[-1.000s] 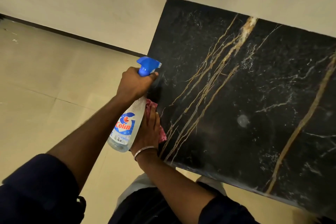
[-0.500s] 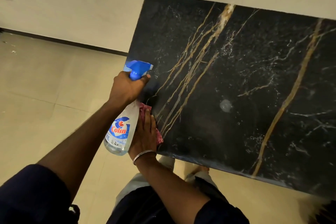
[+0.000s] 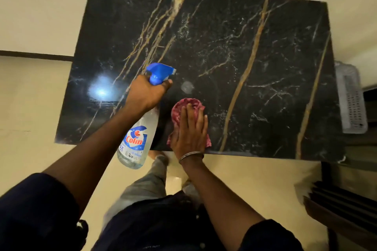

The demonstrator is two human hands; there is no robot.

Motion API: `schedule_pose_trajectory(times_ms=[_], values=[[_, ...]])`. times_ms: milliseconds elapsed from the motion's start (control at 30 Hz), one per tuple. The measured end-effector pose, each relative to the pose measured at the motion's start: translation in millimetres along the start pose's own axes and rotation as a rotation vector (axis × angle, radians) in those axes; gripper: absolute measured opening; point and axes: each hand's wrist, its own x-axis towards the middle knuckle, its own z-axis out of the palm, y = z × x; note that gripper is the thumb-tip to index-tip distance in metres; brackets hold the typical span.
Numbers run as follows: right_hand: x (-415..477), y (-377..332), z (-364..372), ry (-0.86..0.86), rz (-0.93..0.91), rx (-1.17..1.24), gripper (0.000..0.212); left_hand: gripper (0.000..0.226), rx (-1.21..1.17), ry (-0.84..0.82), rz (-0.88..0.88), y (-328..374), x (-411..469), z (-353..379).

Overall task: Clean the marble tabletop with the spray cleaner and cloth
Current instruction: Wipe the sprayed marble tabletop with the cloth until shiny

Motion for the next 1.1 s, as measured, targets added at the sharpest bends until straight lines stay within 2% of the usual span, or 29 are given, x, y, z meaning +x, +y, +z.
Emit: schedule_pose_trajectory(times_ms=[167, 367, 633, 767, 867, 1100], values=[[-3, 99, -26, 0.148, 0.159, -0.035, 0.059, 0.033, 0.023, -0.111, 0.08, 32, -31, 51], [-3, 228, -58, 0.261, 0.351, -0.066, 0.062, 0.018, -0.017, -0.211, 0.152, 60, -51, 95], [-6, 348, -101, 0.345, 0.607, -0.039, 0.061, 0.032, -0.014, -0.217, 0.19, 77, -53, 115], [-5, 350, -104, 0.345, 0.643, -0.058, 0.062, 0.034, -0.024, -0.197, 0.17, 78, -48, 110], [-6, 326, -98, 0.334, 0.657, -0.058, 0.059, 0.032, -0.047, -0.209, 0.157, 78, -45, 101], [10, 183, -55, 0.262, 0.44, -0.058, 0.057, 0.031, -0.037, -0.205, 0.139, 69, -28, 74]])
